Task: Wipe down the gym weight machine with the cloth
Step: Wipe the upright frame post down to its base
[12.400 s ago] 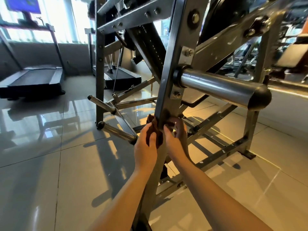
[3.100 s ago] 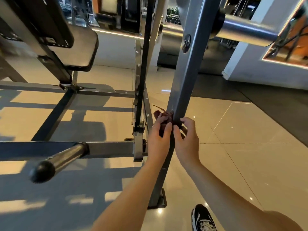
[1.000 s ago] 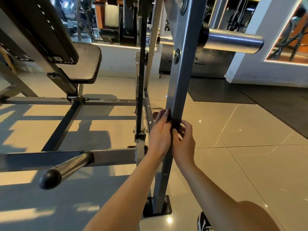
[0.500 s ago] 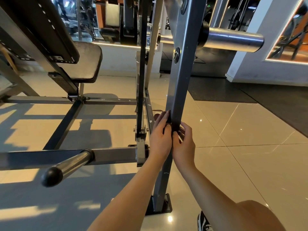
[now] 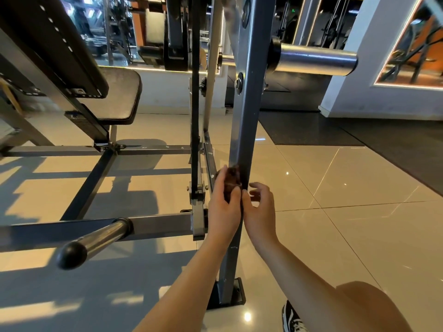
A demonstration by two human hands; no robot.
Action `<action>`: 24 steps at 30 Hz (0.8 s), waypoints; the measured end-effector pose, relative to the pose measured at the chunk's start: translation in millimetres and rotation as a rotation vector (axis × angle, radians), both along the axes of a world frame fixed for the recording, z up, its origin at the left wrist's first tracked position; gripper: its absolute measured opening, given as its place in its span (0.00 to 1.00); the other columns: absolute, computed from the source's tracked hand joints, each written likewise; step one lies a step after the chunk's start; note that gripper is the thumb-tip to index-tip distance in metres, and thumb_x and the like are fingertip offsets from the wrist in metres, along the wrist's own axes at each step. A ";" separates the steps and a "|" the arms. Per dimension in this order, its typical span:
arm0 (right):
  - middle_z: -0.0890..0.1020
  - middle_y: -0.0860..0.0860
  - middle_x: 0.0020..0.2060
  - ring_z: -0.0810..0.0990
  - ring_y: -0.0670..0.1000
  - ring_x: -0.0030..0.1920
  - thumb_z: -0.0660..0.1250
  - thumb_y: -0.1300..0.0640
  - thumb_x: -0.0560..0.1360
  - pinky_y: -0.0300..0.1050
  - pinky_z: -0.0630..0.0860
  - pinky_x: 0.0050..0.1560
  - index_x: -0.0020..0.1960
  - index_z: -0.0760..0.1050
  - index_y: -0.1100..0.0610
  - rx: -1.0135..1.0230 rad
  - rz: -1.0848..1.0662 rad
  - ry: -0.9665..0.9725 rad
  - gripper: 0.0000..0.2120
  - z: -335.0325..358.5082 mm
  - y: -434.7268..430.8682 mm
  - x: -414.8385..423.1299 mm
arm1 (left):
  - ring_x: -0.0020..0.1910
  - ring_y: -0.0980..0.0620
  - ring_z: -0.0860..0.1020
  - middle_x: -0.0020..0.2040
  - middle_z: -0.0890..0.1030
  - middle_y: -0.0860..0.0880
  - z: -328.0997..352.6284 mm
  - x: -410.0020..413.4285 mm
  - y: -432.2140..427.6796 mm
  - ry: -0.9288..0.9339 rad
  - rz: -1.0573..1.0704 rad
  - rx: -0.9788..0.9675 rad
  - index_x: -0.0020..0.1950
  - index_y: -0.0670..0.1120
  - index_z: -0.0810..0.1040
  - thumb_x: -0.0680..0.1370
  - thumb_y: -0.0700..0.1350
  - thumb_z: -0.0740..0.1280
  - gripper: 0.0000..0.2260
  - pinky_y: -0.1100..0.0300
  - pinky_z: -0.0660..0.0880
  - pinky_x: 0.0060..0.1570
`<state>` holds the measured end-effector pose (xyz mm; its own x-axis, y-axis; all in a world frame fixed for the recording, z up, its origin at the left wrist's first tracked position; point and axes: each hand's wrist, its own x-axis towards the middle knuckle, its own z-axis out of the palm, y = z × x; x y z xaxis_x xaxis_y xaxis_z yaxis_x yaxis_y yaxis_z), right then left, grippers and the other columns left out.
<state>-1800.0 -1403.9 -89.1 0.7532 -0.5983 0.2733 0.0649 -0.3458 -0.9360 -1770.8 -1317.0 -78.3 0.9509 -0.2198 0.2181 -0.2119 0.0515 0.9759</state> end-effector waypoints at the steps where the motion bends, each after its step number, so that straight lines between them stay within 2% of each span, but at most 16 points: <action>1: 0.77 0.45 0.57 0.78 0.42 0.56 0.64 0.50 0.82 0.40 0.80 0.52 0.63 0.70 0.42 0.022 0.042 -0.053 0.10 9.7 1.0 -5.0 | 0.62 0.72 0.70 0.69 0.69 0.65 10.7 -2.9 2.0 -0.026 -0.010 -0.022 0.79 0.63 0.60 0.85 0.45 0.61 0.25 0.71 0.74 0.57; 2: 0.78 0.45 0.58 0.78 0.42 0.56 0.63 0.48 0.83 0.40 0.81 0.52 0.64 0.70 0.40 0.066 0.107 -0.103 0.10 16.7 0.5 -6.4 | 0.62 0.73 0.71 0.67 0.69 0.67 23.4 -7.3 3.7 -0.059 -0.026 -0.042 0.79 0.62 0.60 0.85 0.45 0.61 0.25 0.73 0.74 0.55; 4: 0.78 0.44 0.62 0.79 0.42 0.60 0.60 0.46 0.84 0.40 0.81 0.55 0.67 0.69 0.39 0.095 0.227 -0.138 0.12 32.5 -2.4 -6.7 | 0.65 0.69 0.72 0.67 0.71 0.66 46.3 -19.5 4.7 -0.083 -0.101 -0.116 0.78 0.61 0.63 0.86 0.47 0.58 0.21 0.67 0.75 0.60; 6: 0.75 0.40 0.67 0.76 0.43 0.66 0.59 0.44 0.84 0.41 0.77 0.64 0.71 0.66 0.39 0.062 0.295 -0.142 0.16 43.7 -0.8 -1.0 | 0.74 0.53 0.67 0.74 0.68 0.55 71.2 -33.0 1.7 -0.079 -0.157 -0.147 0.78 0.56 0.65 0.85 0.52 0.55 0.20 0.53 0.71 0.71; 7: 0.72 0.38 0.70 0.72 0.45 0.71 0.58 0.44 0.84 0.44 0.71 0.71 0.73 0.65 0.39 0.046 0.284 -0.120 0.18 48.9 1.8 2.8 | 0.77 0.46 0.63 0.78 0.64 0.50 80.1 -35.4 -1.1 -0.092 -0.163 -0.134 0.79 0.52 0.65 0.84 0.53 0.54 0.22 0.49 0.66 0.73; 8: 0.71 0.36 0.71 0.70 0.45 0.73 0.58 0.44 0.85 0.43 0.66 0.74 0.75 0.64 0.39 0.042 0.281 -0.133 0.19 52.3 0.3 7.8 | 0.77 0.43 0.60 0.79 0.61 0.49 89.2 -35.4 -3.5 -0.119 -0.142 -0.084 0.78 0.50 0.66 0.84 0.53 0.53 0.23 0.46 0.62 0.75; 10: 0.73 0.36 0.66 0.72 0.36 0.67 0.61 0.51 0.84 0.33 0.70 0.67 0.72 0.69 0.41 -0.061 0.177 -0.185 0.17 69.1 -9.0 7.4 | 0.75 0.49 0.61 0.77 0.59 0.57 96.8 -22.5 -7.1 -0.170 -0.063 -0.044 0.72 0.57 0.72 0.83 0.54 0.54 0.18 0.42 0.64 0.75; 12: 0.74 0.38 0.62 0.73 0.32 0.61 0.63 0.55 0.84 0.28 0.72 0.60 0.70 0.73 0.46 -0.216 0.009 -0.280 0.16 93.4 -19.0 8.0 | 0.72 0.53 0.66 0.73 0.60 0.60 96.7 -1.7 -11.0 -0.170 -0.014 -0.053 0.71 0.56 0.71 0.84 0.49 0.58 0.15 0.49 0.71 0.71; 14: 0.73 0.42 0.62 0.73 0.34 0.60 0.63 0.57 0.83 0.27 0.72 0.59 0.71 0.74 0.51 -0.298 -0.076 -0.349 0.17 111.7 -24.4 21.8 | 0.67 0.59 0.72 0.68 0.70 0.59 99.1 11.8 -12.7 -0.172 -0.006 -0.078 0.73 0.57 0.68 0.86 0.45 0.57 0.16 0.61 0.74 0.64; 16: 0.72 0.48 0.65 0.70 0.39 0.63 0.64 0.59 0.83 0.29 0.71 0.61 0.73 0.73 0.54 -0.394 -0.074 -0.346 0.18 124.5 -24.0 38.0 | 0.60 0.65 0.76 0.60 0.79 0.60 101.1 14.9 -11.9 -0.219 0.009 -0.070 0.69 0.56 0.73 0.87 0.44 0.55 0.14 0.67 0.75 0.57; 18: 0.72 0.51 0.67 0.68 0.41 0.65 0.65 0.60 0.82 0.33 0.69 0.65 0.72 0.74 0.55 -0.514 -0.084 -0.325 0.19 120.4 -22.3 47.7 | 0.56 0.66 0.77 0.55 0.81 0.59 96.6 13.1 -11.5 -0.257 0.022 -0.051 0.63 0.57 0.75 0.87 0.43 0.55 0.13 0.71 0.74 0.52; 22: 0.76 0.50 0.63 0.73 0.42 0.61 0.67 0.60 0.81 0.32 0.73 0.61 0.71 0.76 0.54 -0.504 -0.030 -0.268 0.18 85.3 -26.8 31.8 | 0.64 0.65 0.73 0.65 0.78 0.58 70.2 8.9 -15.4 -0.234 0.065 0.007 0.71 0.53 0.75 0.87 0.45 0.56 0.15 0.71 0.70 0.63; 24: 0.77 0.49 0.62 0.75 0.43 0.60 0.68 0.59 0.81 0.28 0.72 0.59 0.70 0.77 0.54 -0.465 0.006 -0.195 0.17 61.6 -26.1 21.0 | 0.62 0.66 0.74 0.63 0.78 0.59 53.0 2.5 -14.1 -0.176 0.070 0.018 0.68 0.54 0.77 0.86 0.45 0.57 0.14 0.73 0.70 0.59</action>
